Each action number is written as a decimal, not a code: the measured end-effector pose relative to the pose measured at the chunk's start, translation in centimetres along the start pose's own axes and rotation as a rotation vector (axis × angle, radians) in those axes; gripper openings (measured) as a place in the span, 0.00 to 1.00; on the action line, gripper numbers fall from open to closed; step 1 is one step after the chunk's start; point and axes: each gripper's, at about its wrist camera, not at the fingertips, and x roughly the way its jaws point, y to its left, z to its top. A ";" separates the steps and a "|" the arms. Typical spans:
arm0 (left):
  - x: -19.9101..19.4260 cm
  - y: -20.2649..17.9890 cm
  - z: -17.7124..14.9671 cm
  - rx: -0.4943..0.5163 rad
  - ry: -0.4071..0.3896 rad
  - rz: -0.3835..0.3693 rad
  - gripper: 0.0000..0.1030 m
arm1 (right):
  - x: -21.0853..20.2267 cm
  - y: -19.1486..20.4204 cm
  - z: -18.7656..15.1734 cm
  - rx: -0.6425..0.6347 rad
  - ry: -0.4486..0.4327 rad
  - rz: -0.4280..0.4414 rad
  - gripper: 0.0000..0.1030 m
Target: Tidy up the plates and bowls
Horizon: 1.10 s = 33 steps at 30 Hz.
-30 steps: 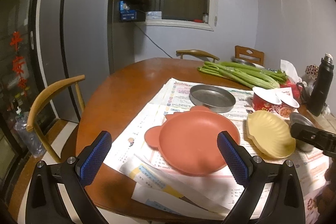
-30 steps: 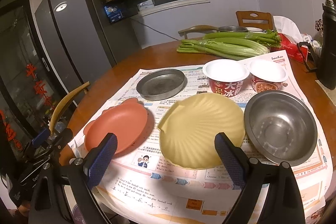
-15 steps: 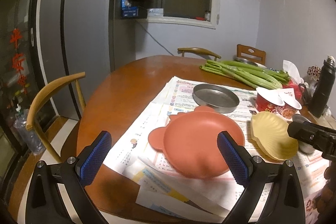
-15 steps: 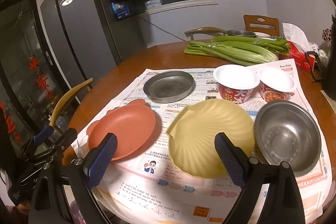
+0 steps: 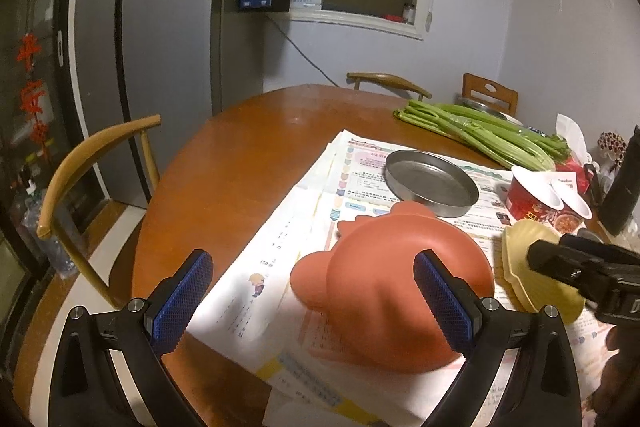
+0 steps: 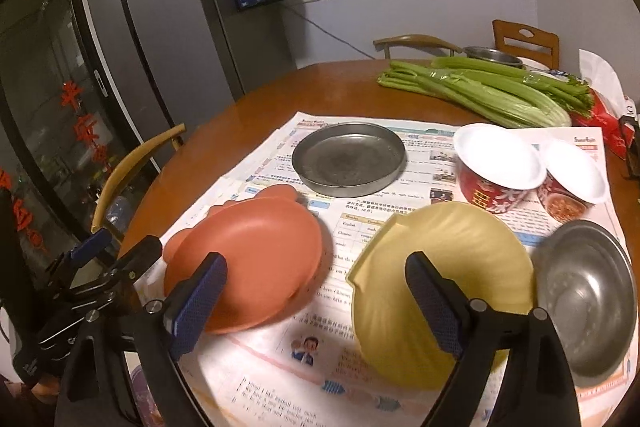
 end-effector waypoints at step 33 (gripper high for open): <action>9.1 0.2 0.6 -0.027 0.235 0.019 0.74 | 9.1 1.8 1.9 -0.082 0.211 0.082 0.72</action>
